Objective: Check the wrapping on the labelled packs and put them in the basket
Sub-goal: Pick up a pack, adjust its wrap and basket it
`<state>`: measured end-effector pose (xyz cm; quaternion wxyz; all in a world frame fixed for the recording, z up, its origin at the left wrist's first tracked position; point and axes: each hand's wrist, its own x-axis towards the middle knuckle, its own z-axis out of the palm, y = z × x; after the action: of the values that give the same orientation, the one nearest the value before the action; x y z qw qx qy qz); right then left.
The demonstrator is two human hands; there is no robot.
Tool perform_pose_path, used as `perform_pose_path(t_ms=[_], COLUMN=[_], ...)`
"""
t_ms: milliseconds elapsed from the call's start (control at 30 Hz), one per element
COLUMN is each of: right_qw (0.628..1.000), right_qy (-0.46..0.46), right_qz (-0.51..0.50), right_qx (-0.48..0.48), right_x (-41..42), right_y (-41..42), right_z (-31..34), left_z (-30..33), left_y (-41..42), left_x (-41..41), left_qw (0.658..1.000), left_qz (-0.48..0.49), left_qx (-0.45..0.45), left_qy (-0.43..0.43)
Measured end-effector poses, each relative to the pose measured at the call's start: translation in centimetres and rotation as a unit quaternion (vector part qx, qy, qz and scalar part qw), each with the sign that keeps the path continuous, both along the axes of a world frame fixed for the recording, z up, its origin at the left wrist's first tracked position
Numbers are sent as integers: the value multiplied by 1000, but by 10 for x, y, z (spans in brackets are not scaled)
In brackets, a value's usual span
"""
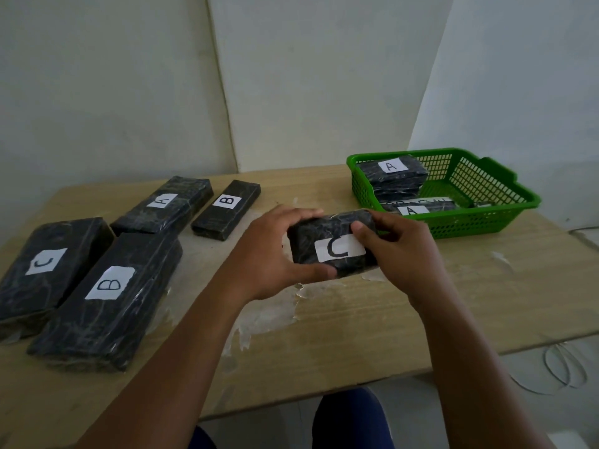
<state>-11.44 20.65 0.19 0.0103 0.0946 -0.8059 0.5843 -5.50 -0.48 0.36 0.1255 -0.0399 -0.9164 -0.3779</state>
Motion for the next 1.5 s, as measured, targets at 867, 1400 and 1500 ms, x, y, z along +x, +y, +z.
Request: perform_pose_path(t_ms=[867, 1400, 1500], right_qw=[895, 903, 905], right_qy=[105, 101, 104], right_qz=[-74, -46, -43], right_qx=[428, 416, 409], right_x=[-112, -121, -122], right_y=[141, 147, 148], right_z=[-106, -106, -107], left_z=[31, 9, 3], left_y=[157, 248, 252], left_x=[-195, -340, -357], left_qw=[990, 972, 964], left_qz=[10, -35, -29], left_qx=[-103, -230, -263], left_qy=[96, 11, -5])
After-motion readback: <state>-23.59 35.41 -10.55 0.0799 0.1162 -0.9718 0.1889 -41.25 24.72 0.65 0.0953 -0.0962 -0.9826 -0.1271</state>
